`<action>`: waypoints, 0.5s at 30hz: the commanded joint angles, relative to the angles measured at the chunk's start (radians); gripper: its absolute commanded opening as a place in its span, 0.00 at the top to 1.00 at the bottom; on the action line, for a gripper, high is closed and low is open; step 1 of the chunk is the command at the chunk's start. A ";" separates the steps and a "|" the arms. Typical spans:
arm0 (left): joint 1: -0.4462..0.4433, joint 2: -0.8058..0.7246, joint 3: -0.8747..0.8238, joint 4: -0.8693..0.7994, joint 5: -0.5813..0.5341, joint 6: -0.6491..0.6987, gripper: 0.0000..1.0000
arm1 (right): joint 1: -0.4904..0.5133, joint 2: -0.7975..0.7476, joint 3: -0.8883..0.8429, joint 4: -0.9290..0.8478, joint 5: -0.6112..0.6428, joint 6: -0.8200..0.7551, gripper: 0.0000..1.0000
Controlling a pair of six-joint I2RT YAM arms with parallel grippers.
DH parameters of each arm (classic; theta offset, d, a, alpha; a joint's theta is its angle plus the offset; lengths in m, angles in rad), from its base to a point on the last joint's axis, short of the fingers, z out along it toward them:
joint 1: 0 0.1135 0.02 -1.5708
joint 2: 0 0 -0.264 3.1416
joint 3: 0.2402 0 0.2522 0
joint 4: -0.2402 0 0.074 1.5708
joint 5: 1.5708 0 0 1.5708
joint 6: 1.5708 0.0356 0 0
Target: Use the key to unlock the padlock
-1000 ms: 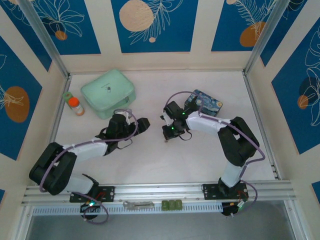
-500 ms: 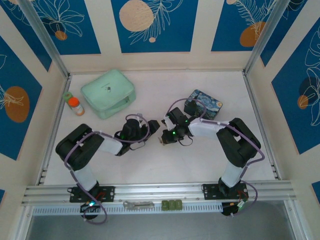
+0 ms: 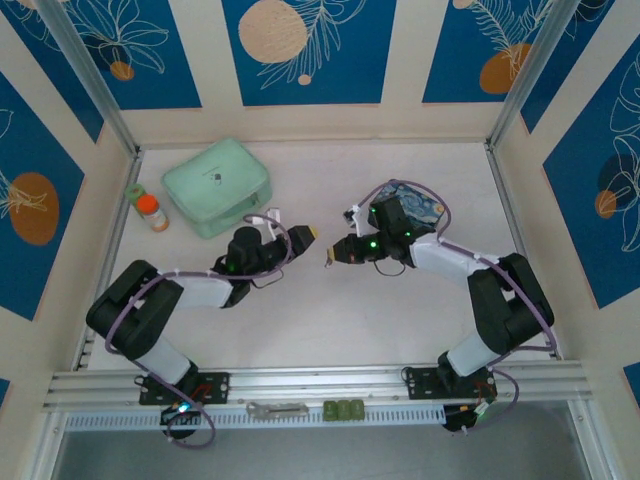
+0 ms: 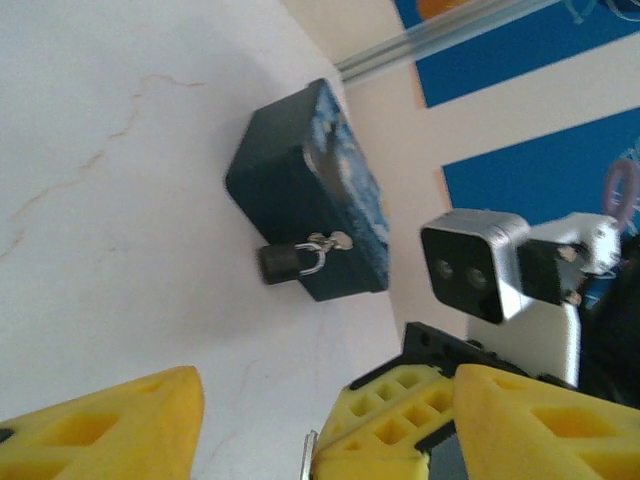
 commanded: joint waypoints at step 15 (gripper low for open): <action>-0.009 0.068 0.059 0.187 0.190 -0.027 0.45 | -0.042 -0.056 0.030 0.085 -0.199 0.065 1.00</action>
